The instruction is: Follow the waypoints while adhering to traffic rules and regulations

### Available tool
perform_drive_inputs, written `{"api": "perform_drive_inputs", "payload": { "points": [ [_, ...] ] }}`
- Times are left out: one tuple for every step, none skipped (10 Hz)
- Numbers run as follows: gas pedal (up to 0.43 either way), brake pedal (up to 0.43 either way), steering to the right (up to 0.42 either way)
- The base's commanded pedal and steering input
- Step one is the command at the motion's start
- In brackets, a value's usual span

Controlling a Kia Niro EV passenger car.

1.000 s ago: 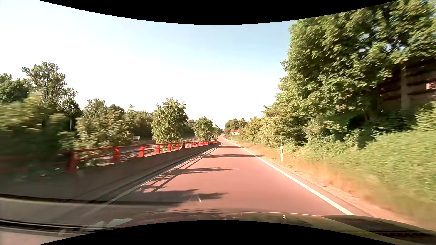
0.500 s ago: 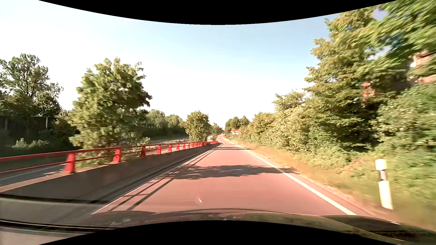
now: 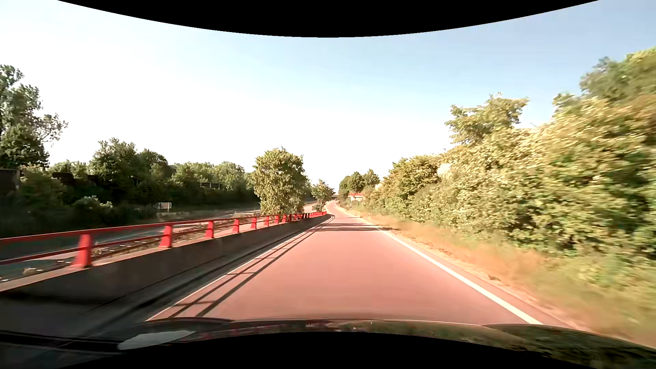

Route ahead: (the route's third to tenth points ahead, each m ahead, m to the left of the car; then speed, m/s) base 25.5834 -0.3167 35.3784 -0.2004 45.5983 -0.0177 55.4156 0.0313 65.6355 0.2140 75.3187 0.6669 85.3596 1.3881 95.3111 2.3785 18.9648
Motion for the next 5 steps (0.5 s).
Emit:
{"api": "perform_drive_inputs", "payload": {
  "points": [
    [0.441,0.006,-0.003],
    [0.441,0.006,-0.003],
    [0.441,0.006,-0.003],
    [0.441,0.006,-0.003],
    [0.441,0.006,-0.003]
  ]
}}
